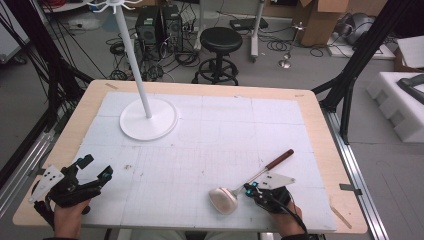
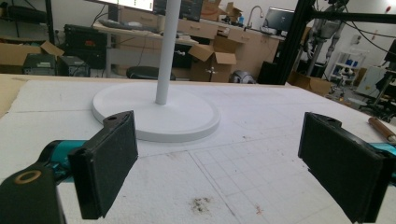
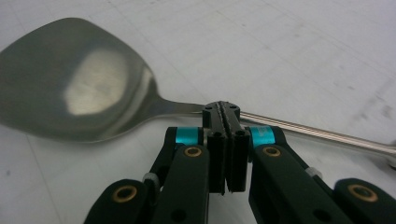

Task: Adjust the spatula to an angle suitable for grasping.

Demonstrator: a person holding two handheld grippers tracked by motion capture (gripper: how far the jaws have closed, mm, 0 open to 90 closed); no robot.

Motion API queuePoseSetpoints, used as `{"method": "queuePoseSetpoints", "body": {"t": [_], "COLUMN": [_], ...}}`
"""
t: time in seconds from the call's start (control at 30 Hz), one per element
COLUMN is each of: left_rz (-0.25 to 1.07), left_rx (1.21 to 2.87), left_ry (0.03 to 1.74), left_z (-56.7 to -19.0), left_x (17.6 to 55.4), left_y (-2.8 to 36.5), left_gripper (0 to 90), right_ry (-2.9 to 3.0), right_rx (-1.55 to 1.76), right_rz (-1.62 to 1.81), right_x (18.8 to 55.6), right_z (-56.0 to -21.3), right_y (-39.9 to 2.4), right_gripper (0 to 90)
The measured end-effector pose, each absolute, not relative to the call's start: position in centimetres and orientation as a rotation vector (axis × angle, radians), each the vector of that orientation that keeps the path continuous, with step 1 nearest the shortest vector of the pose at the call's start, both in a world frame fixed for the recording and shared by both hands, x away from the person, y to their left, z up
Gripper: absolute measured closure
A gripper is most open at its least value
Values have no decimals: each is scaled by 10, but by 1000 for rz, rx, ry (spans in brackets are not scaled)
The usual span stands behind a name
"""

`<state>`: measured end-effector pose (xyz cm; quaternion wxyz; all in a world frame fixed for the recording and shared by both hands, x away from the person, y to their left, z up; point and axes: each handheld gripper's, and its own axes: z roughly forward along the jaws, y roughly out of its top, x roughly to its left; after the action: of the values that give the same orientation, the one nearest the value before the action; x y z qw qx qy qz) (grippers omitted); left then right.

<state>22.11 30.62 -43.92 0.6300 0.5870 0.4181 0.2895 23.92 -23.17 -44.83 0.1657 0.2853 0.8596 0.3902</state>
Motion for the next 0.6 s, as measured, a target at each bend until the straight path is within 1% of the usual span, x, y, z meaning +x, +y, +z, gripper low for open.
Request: {"method": "queuePoseSetpoints", "body": {"t": [0.07, 0.1, 0.17, 0.2, 0.3, 0.5, 0.6], "left_rz": [662, 663, 662, 662, 660, 654, 656], "left_rx": [1342, 1341, 1334, 1333, 1334, 1339, 1340], "left_ry": [960, 961, 967, 968, 970, 978, 976], "left_z": [-439, -439, -440, -440, -440, -441, -441], "left_x": [221, 221, 221, 221, 221, 222, 222], "left_y": [307, 308, 309, 310, 311, 311, 311], "left_gripper": [123, 123, 123, 123, 123, 124, 125], "right_ry": [2458, 2471, 2470, 2464, 2451, 2424, 2405], "right_rx": [805, 782, 778, 787, 795, 866, 880], "right_rz": [1109, 1092, 1085, 1085, 1084, 1103, 1159], "right_x": [240, 244, 246, 252, 259, 271, 275], "right_z": [-448, -449, -449, -448, -448, -450, -444], "right_y": [-226, -212, -206, -196, -186, -182, -190], "right_gripper": [896, 896, 896, 896, 896, 896, 896]}}
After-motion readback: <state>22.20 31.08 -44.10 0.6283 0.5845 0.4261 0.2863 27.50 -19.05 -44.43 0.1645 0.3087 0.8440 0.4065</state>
